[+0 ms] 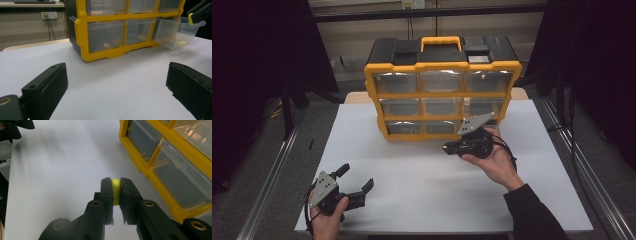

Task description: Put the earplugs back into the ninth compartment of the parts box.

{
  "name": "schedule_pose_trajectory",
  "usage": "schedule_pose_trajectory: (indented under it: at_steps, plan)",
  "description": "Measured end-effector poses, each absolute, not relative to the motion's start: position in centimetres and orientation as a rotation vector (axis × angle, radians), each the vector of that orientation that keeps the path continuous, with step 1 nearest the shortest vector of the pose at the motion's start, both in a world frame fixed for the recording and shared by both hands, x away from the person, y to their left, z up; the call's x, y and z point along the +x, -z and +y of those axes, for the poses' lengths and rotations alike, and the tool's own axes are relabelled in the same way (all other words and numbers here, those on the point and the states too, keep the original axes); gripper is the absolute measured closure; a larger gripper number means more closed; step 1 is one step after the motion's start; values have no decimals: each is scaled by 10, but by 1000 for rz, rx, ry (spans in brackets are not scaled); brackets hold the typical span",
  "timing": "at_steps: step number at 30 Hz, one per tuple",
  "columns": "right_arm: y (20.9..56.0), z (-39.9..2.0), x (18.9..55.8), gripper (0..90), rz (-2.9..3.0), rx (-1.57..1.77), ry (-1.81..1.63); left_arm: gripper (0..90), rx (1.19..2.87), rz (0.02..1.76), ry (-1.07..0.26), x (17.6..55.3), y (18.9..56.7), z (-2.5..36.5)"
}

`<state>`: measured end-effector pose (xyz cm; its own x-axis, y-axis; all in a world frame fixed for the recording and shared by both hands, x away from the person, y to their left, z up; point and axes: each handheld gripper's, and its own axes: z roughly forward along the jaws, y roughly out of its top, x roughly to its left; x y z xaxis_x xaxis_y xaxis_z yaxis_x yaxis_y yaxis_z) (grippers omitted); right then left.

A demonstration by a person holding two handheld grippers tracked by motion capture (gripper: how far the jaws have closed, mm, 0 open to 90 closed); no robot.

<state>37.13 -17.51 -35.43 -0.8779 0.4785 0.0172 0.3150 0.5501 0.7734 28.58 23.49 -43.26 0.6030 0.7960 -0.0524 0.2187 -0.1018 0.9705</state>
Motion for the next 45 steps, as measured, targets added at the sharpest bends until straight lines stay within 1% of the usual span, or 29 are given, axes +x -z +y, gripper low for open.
schedule_pose_trajectory:
  at_steps: [30,45]
  plan:
    - [333,-211,370,811,2484,751,-1263,40,1641,859,-606,286,433,235]
    - [331,-230,373,812,2445,805,-1266,40,1643,855,-610,286,432,235]
